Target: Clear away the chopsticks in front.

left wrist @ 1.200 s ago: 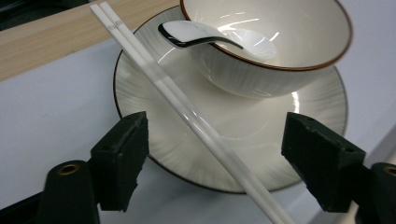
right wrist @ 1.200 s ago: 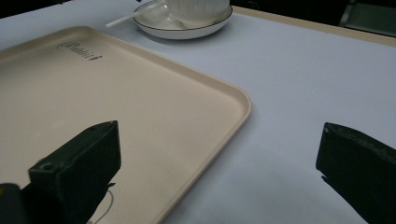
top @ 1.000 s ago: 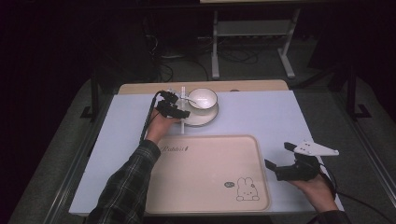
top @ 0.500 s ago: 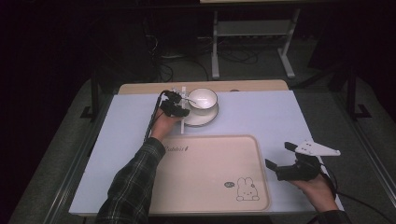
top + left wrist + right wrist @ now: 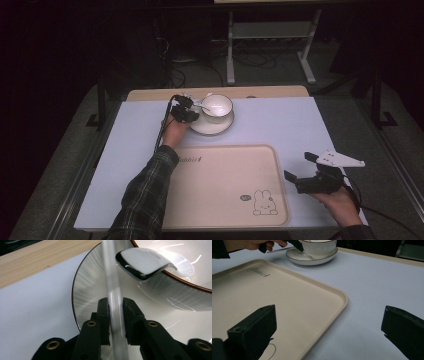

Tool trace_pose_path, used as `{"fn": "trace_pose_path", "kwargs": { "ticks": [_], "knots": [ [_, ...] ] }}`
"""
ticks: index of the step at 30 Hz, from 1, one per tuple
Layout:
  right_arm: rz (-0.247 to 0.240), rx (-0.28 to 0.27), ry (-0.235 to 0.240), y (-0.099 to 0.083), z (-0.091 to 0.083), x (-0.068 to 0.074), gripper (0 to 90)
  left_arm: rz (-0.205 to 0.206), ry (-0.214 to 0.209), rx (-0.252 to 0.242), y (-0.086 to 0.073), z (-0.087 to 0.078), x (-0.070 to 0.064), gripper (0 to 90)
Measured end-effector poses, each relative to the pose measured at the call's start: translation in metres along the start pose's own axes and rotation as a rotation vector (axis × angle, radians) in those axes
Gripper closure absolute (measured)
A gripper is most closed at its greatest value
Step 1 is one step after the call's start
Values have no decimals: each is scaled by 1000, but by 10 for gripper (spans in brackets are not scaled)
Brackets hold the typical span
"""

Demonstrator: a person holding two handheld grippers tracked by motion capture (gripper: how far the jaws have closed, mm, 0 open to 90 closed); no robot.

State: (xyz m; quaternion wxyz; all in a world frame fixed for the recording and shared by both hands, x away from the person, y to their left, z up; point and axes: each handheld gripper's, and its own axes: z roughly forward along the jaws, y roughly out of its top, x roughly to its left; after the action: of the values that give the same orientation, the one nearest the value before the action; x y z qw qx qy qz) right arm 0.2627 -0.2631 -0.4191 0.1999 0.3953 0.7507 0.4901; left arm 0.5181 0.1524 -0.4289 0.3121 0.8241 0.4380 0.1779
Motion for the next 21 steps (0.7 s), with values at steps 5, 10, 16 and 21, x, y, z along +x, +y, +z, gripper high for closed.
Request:
{"fn": "trace_pose_path", "kwargs": {
  "ticks": [5, 10, 16, 21],
  "knots": [
    [1, -3, 2, 0, 0, 0, 0, 10, 3, 10, 1, 0, 0, 778],
    [0, -3, 2, 0, 0, 0, 0, 6, 0, 11, 1, -1, 1, 766],
    [0, -1, 0, 0, 0, 1, 0, 11, -6, 6, 1, -11, 3, 631],
    [-3, 2, 0, 0, -1, 2, 0, 19, -27, -6, -4, -35, 9, 600]
  ]
}}
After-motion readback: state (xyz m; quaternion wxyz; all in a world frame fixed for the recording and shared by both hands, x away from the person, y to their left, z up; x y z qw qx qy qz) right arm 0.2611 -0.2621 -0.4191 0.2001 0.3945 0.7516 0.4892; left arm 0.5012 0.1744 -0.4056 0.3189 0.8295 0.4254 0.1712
